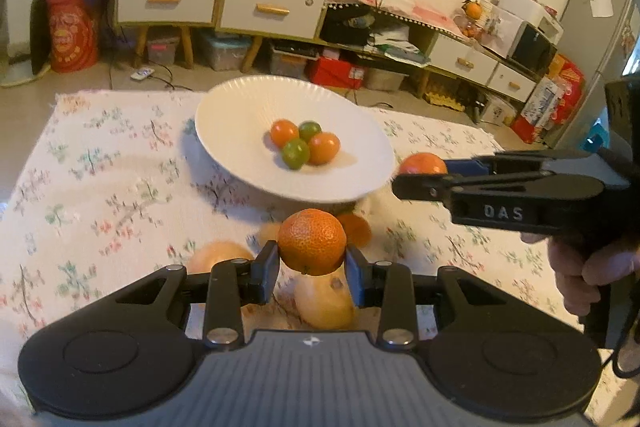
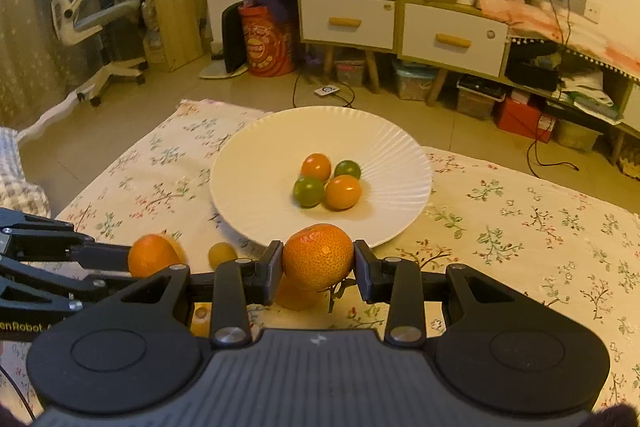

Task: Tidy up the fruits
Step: 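Carry both mandarins onto the white plate and open both grippers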

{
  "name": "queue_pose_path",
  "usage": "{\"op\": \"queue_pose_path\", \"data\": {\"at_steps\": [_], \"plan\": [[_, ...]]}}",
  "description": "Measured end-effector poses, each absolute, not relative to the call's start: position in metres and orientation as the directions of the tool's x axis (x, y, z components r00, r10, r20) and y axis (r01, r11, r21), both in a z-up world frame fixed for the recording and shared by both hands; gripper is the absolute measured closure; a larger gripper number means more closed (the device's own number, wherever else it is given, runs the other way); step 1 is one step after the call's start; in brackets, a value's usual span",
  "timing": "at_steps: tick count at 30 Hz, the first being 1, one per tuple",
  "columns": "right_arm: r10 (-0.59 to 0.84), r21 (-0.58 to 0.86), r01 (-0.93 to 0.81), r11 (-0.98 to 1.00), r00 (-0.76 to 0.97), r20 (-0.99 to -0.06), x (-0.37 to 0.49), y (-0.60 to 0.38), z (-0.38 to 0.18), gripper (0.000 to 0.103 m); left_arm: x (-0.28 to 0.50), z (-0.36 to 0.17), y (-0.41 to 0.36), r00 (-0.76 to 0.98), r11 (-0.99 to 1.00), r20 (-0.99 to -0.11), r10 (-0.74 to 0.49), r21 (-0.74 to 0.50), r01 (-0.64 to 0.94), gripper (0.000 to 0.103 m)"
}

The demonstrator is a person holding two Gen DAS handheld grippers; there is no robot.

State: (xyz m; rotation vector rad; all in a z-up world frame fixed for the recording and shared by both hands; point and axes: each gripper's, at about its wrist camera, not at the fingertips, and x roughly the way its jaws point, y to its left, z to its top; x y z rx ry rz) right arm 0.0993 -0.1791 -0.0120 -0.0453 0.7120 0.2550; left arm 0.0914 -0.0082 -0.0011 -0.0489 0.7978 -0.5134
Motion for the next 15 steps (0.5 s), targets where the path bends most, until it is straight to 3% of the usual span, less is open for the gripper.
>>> {"op": "queue_pose_path", "data": {"at_steps": [15], "plan": [[0.174, 0.003, -0.227, 0.974, 0.739, -0.651, 0.148, -0.195, -0.026, 0.069, 0.171, -0.007, -0.043, 0.628, 0.901, -0.699, -0.342, -0.053, 0.431, 0.086]]}}
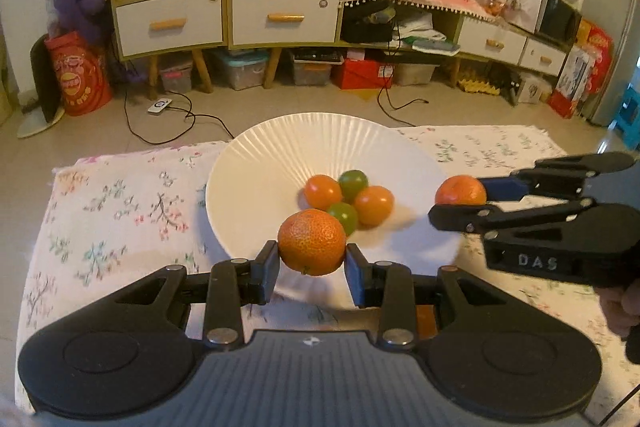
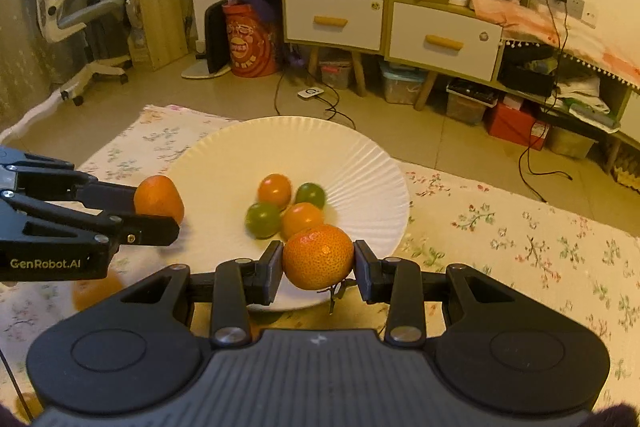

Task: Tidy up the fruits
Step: 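Carry both mandarins onto the white plate and open both grippers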

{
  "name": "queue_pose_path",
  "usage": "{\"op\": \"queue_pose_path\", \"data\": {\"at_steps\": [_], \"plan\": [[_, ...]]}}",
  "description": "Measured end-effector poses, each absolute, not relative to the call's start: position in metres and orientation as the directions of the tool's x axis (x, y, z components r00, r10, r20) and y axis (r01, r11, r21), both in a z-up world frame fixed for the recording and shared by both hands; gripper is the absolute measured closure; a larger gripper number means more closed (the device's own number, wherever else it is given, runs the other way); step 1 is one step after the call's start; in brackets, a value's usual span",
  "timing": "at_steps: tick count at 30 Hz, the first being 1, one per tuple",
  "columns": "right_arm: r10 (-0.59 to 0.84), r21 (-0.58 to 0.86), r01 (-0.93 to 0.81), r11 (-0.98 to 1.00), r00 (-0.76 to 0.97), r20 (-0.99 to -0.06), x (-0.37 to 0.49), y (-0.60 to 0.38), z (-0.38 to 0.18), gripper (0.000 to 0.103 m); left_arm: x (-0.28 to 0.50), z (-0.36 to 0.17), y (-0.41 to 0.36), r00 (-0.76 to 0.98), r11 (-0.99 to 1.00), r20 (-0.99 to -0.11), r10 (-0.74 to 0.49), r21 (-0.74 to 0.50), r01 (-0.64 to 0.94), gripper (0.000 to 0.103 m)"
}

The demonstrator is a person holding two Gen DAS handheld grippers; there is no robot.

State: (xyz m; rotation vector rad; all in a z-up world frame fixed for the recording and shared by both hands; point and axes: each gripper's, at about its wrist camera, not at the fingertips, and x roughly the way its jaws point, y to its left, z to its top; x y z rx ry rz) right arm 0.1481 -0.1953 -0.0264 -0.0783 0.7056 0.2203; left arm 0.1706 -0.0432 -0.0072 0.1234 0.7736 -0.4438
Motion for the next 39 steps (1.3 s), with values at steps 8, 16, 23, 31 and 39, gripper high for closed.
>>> {"op": "queue_pose_path", "data": {"at_steps": [8, 16, 23, 31, 39], "plan": [[0.166, 0.000, -0.218, 0.976, 0.745, -0.646, 0.174, -0.206, -0.036, 0.069, 0.195, -0.021, -0.053, 0.629, 0.900, -0.710, -0.317, -0.015, 0.436, 0.086], [0.176, -0.004, -0.231, 0.973, 0.749, -0.638, 0.185, -0.208, -0.043, 0.069, 0.207, -0.027, -0.058, 0.627, 0.893, -0.714, -0.313, 0.005, 0.451, 0.086], [0.174, -0.026, -0.243, 0.970, 0.760, -0.626, 0.187, -0.208, -0.044, 0.069, 0.209, -0.028, -0.060, 0.639, 0.893, -0.704, -0.308, 0.017, 0.449, 0.086], [0.169, -0.039, -0.249, 0.968, 0.758, -0.630, 0.186, -0.208, -0.041, 0.068, 0.209, -0.026, -0.061, 0.640, 0.894, -0.707, -0.301, 0.024, 0.447, 0.085], [0.158, -0.048, -0.238, 0.970, 0.767, -0.621, 0.178, -0.210, -0.026, 0.064, 0.205, -0.019, -0.059, 0.639, 0.902, -0.712, -0.290, 0.021, 0.432, 0.081]]}}
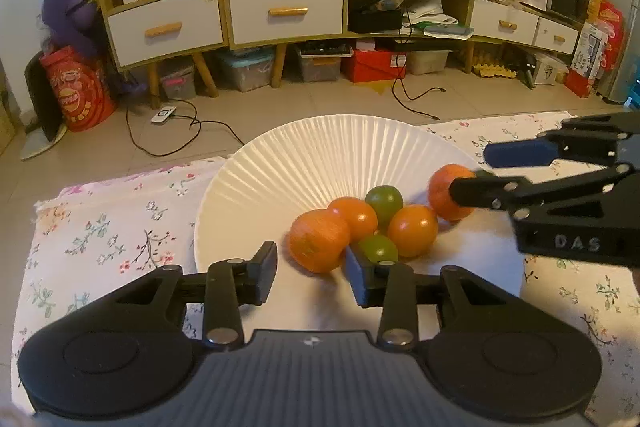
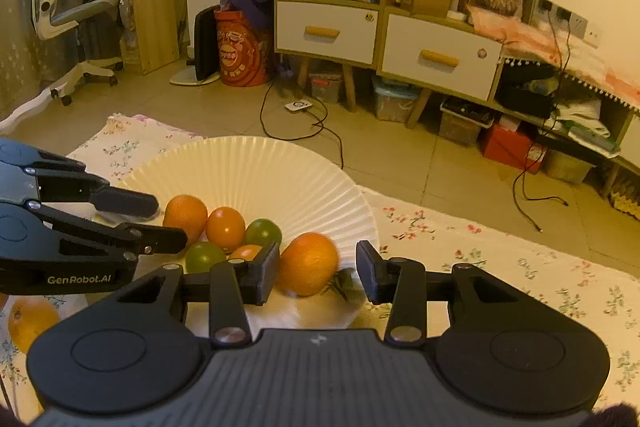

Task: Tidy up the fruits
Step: 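Carry both mandarins onto the white plate and open both grippers, then move both open grippers back toward the large pale fruits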

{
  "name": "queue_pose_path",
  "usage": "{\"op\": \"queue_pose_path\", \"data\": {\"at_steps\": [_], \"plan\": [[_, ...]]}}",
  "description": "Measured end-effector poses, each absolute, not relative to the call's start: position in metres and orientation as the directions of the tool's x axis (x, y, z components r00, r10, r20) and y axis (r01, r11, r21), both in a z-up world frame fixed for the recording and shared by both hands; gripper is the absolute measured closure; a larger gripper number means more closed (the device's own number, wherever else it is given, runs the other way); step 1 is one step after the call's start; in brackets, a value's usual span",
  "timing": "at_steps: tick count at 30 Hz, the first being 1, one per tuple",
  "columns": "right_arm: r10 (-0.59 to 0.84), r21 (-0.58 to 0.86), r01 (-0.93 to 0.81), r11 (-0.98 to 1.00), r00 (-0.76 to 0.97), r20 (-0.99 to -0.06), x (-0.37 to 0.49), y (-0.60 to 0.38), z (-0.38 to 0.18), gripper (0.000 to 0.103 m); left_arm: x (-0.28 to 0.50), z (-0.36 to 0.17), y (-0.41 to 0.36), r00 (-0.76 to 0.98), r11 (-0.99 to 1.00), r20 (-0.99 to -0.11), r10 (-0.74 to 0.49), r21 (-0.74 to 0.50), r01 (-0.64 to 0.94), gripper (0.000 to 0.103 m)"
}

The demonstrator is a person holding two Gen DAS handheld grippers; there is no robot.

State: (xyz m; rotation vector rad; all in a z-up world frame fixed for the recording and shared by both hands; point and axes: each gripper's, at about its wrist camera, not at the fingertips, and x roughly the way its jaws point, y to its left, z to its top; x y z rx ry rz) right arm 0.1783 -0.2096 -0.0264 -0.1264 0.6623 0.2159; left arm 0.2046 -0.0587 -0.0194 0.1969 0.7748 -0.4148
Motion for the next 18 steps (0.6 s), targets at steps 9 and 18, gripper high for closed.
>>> {"op": "queue_pose_path", "data": {"at_steps": [9, 18], "plan": [[0.128, -0.068, -0.215, 0.974, 0.776, -0.617, 0.163, -0.210, -0.010, 0.054, 0.185, -0.006, -0.054, 0.651, 0.905, -0.706, -0.279, 0.034, 0.425, 0.064], [0.085, -0.089, -0.178, 0.980, 0.778, -0.622, 0.140, -0.209, 0.000, 0.044, 0.158, 0.004, -0.045, 0.642, 0.905, -0.711, -0.287, 0.020, 0.426, 0.049]]}}
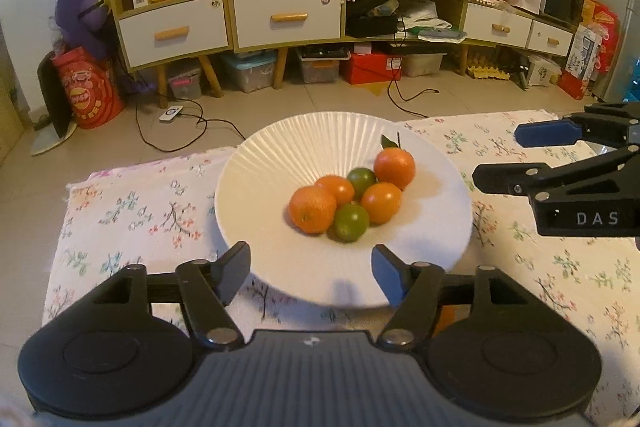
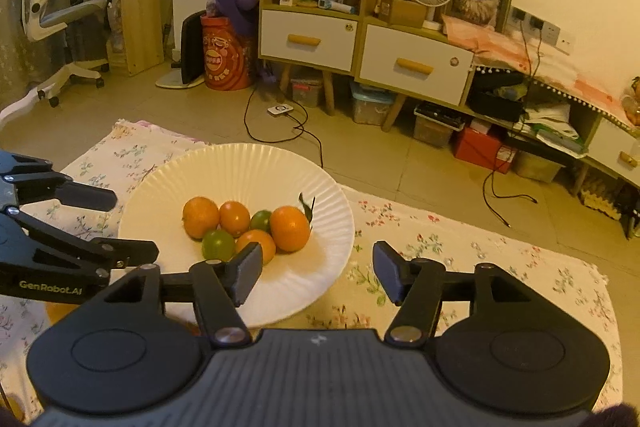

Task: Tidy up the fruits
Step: 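Move both open grippers back toward the large pale fruits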

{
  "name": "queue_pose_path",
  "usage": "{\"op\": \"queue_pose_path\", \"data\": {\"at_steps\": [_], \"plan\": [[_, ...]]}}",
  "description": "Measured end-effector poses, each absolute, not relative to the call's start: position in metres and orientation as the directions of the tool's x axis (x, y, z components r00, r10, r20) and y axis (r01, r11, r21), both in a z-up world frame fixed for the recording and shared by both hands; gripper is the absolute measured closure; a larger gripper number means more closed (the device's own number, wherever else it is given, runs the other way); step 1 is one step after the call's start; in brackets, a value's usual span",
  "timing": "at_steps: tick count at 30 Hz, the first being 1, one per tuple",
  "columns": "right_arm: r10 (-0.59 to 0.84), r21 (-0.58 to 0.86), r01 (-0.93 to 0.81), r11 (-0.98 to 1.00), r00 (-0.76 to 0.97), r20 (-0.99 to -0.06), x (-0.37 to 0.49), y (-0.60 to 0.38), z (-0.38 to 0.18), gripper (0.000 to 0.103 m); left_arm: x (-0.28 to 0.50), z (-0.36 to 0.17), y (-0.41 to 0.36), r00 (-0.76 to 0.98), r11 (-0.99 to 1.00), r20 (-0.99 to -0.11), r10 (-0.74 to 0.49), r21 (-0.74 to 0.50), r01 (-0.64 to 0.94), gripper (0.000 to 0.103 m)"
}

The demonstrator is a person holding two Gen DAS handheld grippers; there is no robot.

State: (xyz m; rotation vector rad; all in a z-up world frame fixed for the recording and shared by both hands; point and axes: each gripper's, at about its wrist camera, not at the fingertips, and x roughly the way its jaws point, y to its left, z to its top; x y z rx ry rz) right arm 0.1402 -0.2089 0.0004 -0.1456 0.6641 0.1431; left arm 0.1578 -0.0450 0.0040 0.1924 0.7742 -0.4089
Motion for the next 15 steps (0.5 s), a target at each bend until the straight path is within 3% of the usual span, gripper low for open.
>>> {"op": "queue_pose_path", "data": {"at_steps": [4, 15], "plan": [[0.072, -0.099, -0.173, 0.980, 0.774, -0.629, 0.127, -0.207, 0.004, 0.036, 0.144, 0.006, -0.040, 0.632, 0.905, -0.720, -0.288, 0.012, 0.426, 0.036], [0.057, -0.094, -0.154, 0.984, 0.760, -0.648, 0.092, -0.196, 0.011, 0.015, 0.110, 0.016, -0.026, 0.618, 0.906, -0.728, -0.297, -0.011, 0.422, 0.021]]}}
